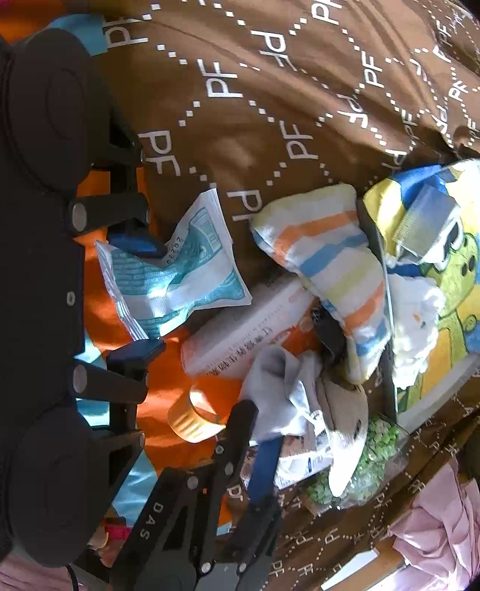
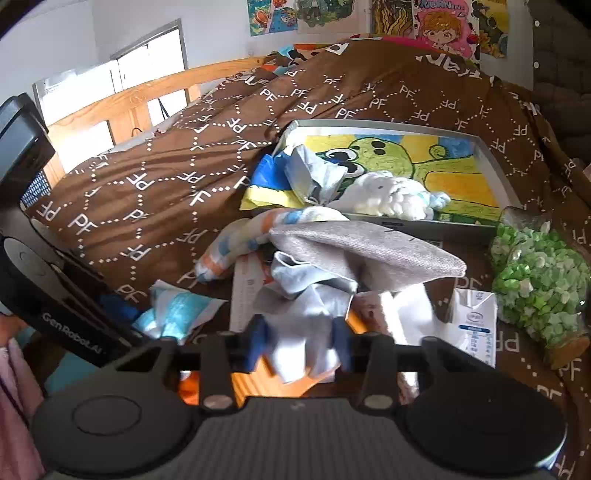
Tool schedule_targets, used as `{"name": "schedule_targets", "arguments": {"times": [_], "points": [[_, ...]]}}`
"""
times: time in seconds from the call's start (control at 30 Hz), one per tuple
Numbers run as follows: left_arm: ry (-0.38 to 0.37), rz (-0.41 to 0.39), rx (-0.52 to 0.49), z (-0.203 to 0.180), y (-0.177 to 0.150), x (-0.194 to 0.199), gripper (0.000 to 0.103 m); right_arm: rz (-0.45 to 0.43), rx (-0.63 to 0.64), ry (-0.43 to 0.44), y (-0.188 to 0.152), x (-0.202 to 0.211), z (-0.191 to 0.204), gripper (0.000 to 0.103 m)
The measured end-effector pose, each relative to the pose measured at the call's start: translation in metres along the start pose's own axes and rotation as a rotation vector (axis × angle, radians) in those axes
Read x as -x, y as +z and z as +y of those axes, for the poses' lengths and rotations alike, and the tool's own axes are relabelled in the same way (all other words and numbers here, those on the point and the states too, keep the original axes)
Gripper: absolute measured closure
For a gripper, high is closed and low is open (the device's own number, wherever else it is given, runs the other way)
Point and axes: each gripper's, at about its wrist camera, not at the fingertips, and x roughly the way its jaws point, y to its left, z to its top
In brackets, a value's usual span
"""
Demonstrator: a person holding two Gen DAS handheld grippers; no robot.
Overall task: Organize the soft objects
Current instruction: 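Grasp the blue-white wipes packet with the left gripper while the right gripper grasps a white cloth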
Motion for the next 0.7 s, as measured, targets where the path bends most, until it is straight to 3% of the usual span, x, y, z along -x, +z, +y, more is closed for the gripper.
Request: {"name": "schedule_targets", "arguments": {"times": [0.2, 0.4, 0.57, 0.7], "points": [[-0.012, -0.049, -0.011, -0.003, -0.002, 0.007, 0.053, -0.010, 0.018, -0.012, 0.000, 0.001, 0.006, 0.078], [-0.028, -0.084, -0.019, -0.006, -0.003, 0.013, 0.053, -0.007, 0.018, -0.008, -0.002, -0.001, 0.008, 0.081], [-0.024, -0.124, -0.036, -0.008, -0.004, 0.019, 0.053, -0.048, 0.045, -0.026, -0.001, 0.005, 0.013, 0.093], [-0.012, -0.179, -0.058, -0.010, -0.005, 0.027, 0.053, -0.086, 0.072, -0.050, -0.001, 0.010, 0.017, 0.095]]}}
